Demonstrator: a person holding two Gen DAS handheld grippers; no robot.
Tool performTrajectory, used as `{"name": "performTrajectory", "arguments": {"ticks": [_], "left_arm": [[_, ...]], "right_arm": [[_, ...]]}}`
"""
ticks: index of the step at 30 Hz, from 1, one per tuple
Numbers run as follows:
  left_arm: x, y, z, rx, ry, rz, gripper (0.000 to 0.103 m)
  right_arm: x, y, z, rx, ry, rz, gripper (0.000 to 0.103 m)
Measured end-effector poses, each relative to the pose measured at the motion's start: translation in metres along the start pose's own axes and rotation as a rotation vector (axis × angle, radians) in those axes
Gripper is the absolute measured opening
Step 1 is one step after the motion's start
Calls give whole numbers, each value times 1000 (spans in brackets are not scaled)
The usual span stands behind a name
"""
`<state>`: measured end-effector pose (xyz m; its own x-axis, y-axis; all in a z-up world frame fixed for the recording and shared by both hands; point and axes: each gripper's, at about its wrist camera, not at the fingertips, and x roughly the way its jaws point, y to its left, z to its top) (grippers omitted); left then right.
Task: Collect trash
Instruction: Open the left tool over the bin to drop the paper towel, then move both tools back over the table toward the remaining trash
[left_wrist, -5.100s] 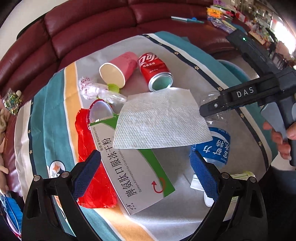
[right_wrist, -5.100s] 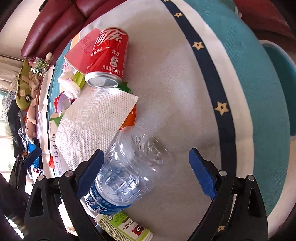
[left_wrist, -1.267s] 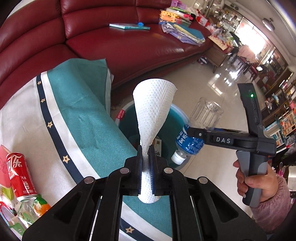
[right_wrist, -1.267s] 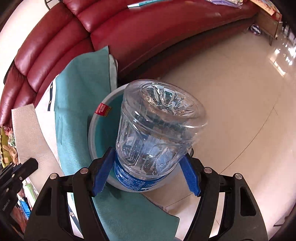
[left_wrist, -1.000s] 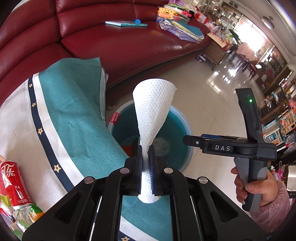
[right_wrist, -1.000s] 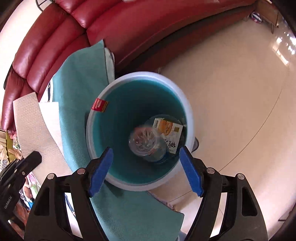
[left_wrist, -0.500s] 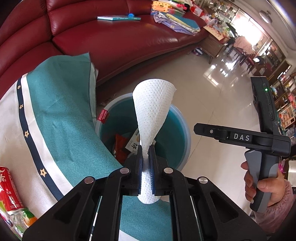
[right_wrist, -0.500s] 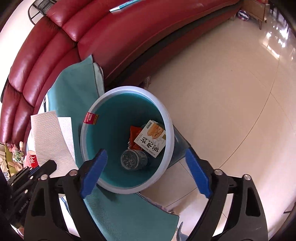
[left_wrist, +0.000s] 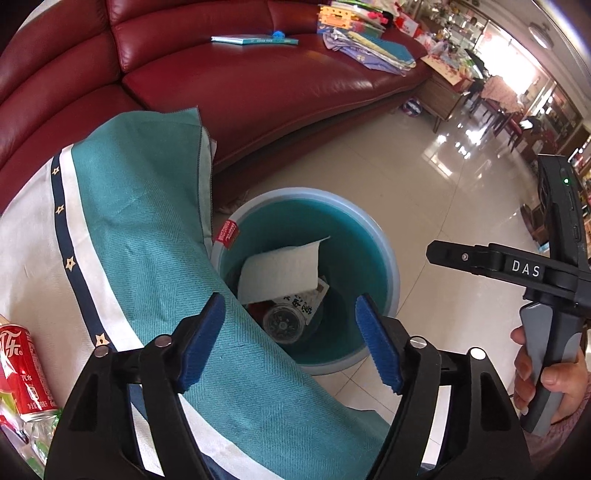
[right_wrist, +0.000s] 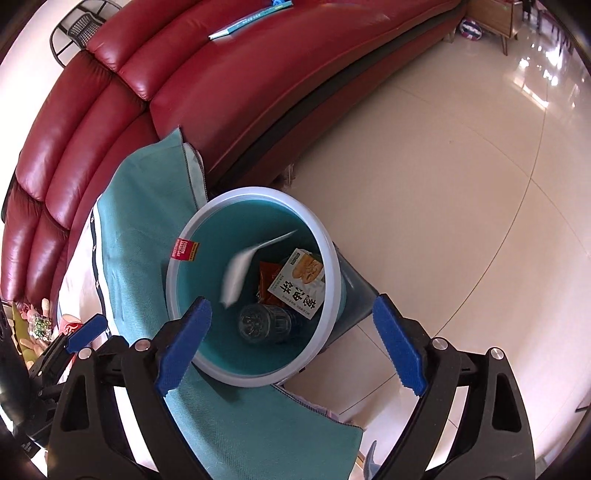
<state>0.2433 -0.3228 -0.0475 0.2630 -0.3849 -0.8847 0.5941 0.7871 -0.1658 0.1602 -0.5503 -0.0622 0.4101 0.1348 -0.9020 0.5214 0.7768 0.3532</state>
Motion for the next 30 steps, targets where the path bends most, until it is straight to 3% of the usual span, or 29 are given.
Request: {"name": "performTrajectory", "arguments": {"ticks": [1,6,17,30], "left_arm": [[-2,1,-1,-6,-3,4,89],[-15,11,-12,-45,-15,6,96],[-60,47,-60,-126,-38,29,98],[-130,122,-148,-249,-83,141,99]], "right_arm": [[0,2,-1,-2,2,0,85],[-2,14,-6,-22,23,-4,89],[-12,66,-41,-128,41,9,89],[-10,164,-110,-329,72,33,89]]}}
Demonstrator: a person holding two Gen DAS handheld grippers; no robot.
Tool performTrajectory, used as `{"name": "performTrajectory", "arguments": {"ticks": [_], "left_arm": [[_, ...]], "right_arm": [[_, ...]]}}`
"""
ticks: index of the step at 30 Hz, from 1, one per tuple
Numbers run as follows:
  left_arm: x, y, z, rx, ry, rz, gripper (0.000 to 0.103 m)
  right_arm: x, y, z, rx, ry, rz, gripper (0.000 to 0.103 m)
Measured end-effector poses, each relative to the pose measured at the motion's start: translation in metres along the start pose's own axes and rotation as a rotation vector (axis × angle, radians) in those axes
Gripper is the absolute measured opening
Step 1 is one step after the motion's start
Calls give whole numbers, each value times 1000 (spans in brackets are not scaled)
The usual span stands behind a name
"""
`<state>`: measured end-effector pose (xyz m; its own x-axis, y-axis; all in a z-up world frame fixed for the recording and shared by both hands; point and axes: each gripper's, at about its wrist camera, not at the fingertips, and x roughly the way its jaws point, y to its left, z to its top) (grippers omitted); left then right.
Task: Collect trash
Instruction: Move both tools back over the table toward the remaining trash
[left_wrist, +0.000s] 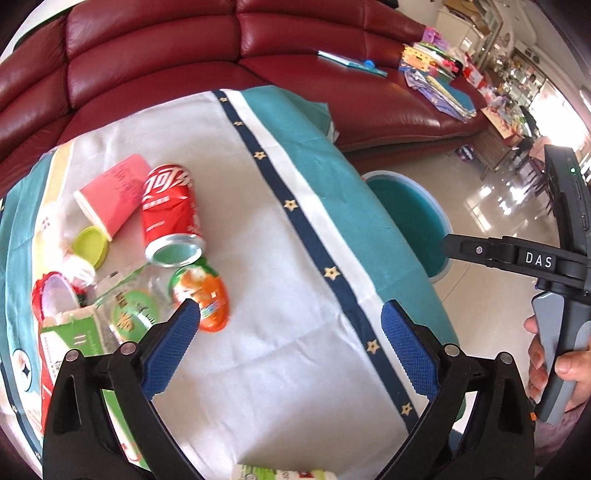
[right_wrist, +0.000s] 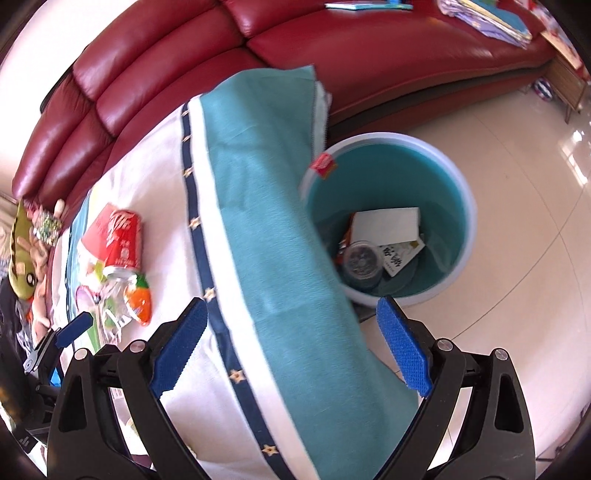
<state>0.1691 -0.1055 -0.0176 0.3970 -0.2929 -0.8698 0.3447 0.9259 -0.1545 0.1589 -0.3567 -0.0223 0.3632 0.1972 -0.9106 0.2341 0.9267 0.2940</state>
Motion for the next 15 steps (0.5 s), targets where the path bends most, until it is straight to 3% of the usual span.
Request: {"name": "performTrajectory", "arguments": {"ticks": [7,15], "left_arm": [[-28,57,-38,-80,-17,66,99],[-44,111,-72,-143,-11,196,99]], "right_arm": [[12,62,-21,-166,18,-1,89],[31,108,-37,-245,79,15,89]]}}
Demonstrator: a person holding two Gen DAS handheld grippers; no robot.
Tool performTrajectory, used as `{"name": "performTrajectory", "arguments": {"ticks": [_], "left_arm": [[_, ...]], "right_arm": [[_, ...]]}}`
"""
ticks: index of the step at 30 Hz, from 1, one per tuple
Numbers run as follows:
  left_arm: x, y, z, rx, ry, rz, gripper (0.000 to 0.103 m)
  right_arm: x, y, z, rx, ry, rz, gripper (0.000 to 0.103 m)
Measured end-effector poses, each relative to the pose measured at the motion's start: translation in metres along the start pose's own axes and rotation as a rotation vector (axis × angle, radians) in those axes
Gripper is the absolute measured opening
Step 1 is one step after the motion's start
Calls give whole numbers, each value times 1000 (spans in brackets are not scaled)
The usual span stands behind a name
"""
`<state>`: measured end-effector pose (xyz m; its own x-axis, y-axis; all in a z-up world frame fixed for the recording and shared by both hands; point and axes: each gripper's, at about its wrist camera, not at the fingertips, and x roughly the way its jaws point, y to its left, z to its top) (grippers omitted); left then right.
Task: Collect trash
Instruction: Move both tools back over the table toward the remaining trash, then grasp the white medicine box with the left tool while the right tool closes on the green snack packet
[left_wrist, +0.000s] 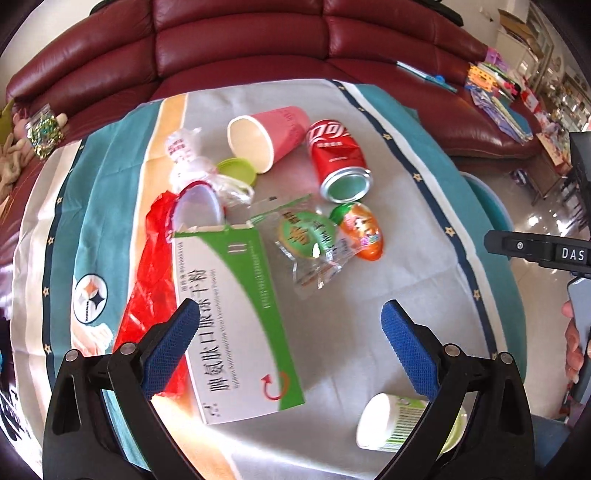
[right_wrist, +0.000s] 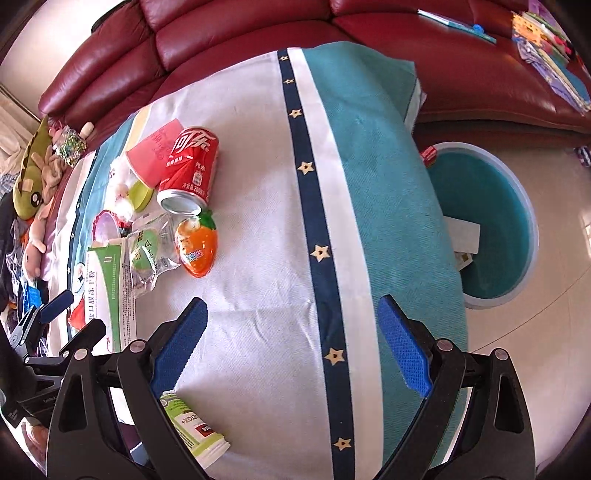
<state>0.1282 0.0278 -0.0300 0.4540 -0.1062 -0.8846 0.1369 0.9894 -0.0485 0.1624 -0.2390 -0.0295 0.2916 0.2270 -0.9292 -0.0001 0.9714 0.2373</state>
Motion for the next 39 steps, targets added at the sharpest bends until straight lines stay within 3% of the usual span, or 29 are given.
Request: {"name": "performTrajectory", "arguments": {"ticks": [6,21,25,26,27,28,39], "left_arm": [[15,23,-10,-51,59,22,99],[56,26,-9,-44,142,104,99],[54,23,-8,-32,125,92,97],[53,23,-9,-31,116,88,93],[52,24,-9,-32,111,81,80],[51,25,-8,-39,111,72,77],[4,58,-6,-131,-7,-39,76]], "right_arm": [[19,15,-5,-14,61,23,89],[34,16,-6,-15,114,24,89],[35,21,-5,-27,117,23,89],[35,24,-5,-33,117,22,89],[35,27,-5,-39,118,22,89],[35,30,-5,-46,117,22,89],[32,82,11,-141,80,48,89]]}}
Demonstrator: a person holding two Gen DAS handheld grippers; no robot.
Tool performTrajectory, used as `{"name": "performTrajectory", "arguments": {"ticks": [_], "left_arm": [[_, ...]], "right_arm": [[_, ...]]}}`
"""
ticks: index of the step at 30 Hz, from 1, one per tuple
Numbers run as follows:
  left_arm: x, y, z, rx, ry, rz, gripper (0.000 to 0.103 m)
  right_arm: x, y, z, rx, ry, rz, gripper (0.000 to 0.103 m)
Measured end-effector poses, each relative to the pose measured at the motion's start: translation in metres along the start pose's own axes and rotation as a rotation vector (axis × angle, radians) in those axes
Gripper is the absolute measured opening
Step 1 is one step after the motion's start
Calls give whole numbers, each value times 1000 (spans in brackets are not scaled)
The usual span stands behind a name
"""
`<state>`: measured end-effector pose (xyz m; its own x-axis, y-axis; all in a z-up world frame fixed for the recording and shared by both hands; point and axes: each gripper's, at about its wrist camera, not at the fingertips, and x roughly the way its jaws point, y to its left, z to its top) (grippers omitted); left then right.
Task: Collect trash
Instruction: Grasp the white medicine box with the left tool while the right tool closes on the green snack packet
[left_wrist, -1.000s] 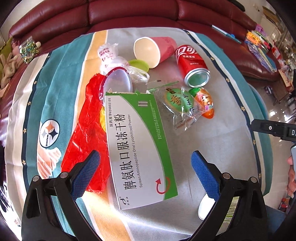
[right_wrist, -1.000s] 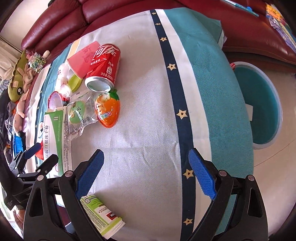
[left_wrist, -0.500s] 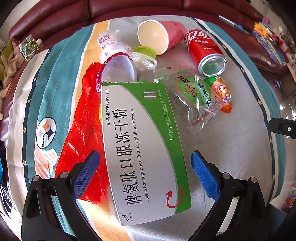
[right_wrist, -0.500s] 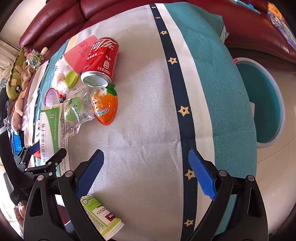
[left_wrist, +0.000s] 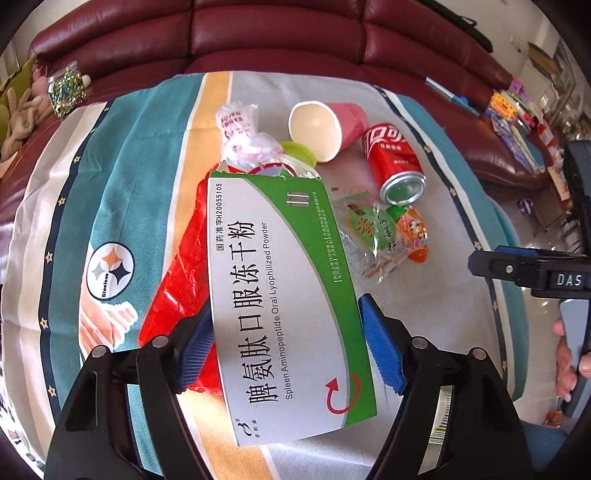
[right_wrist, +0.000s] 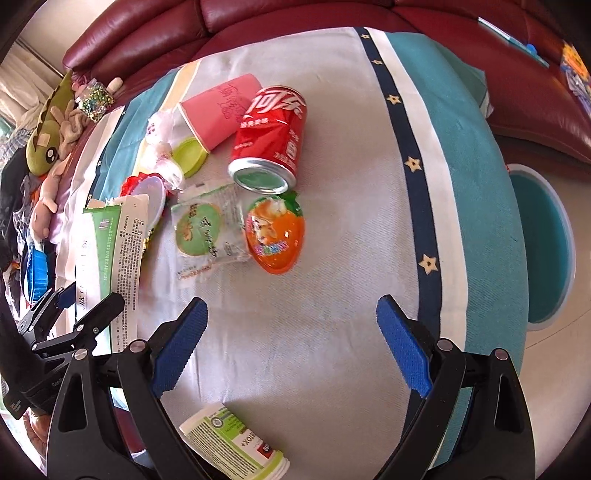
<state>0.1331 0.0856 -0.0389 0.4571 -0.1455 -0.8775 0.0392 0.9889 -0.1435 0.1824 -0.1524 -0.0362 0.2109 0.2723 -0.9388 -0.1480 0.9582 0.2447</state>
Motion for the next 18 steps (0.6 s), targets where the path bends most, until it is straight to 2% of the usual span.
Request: {"name": "performTrajectory", "arguments": {"ticks": [4,9,11,18], "left_arm": [[-12,20,4,-44,-28,-54,76],[-19,46,8,-92,-51,-80,76],[-20,53,8,-97,-55,-82,76],[-18,58,8,-93,-54,-101,76]], "right_arm": [[5,29,15,-64,-15,10,89],[25,64,30,-149,-14,-1,88],[36,74,34,-181,-4,-14,85],[64,88,43,-231,29,-47,81]]}}
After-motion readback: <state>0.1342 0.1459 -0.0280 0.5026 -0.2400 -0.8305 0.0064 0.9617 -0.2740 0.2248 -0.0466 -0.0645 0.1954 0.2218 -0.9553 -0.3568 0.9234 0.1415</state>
